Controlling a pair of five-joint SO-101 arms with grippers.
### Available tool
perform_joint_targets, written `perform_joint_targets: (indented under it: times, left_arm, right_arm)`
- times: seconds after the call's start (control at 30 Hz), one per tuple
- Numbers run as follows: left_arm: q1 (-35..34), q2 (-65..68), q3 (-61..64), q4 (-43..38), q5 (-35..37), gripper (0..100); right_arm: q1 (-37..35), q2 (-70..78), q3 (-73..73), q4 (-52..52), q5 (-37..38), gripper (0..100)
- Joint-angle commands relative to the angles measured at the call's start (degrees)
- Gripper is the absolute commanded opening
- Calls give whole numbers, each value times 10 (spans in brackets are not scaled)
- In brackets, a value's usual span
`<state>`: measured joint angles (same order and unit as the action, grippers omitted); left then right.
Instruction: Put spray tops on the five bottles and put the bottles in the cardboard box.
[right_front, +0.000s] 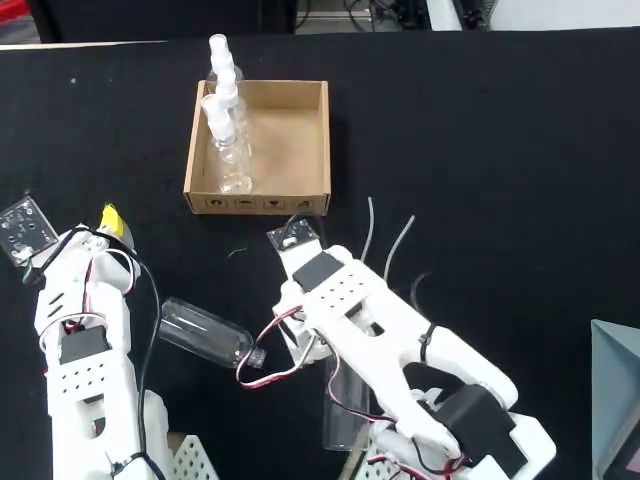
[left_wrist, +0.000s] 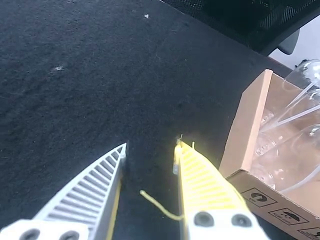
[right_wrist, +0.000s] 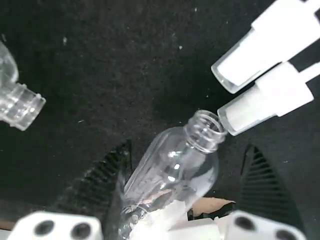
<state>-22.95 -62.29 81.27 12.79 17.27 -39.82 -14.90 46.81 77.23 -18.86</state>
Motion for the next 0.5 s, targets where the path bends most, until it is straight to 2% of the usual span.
perform_joint_targets:
  times: [0.0,0.33,0.47]
  left_arm:
    - [-7,-11,-7,-12,1,137]
    - [-7,-11,-7,-12,1,137]
    - [-7,-11,-7,-12,1,137]
  right_arm:
    - [-15,-33,0,-5,-3,289]
    - [-45,-33,20,-19,-4,288]
    - [-45,-17,24,-34,-4,208]
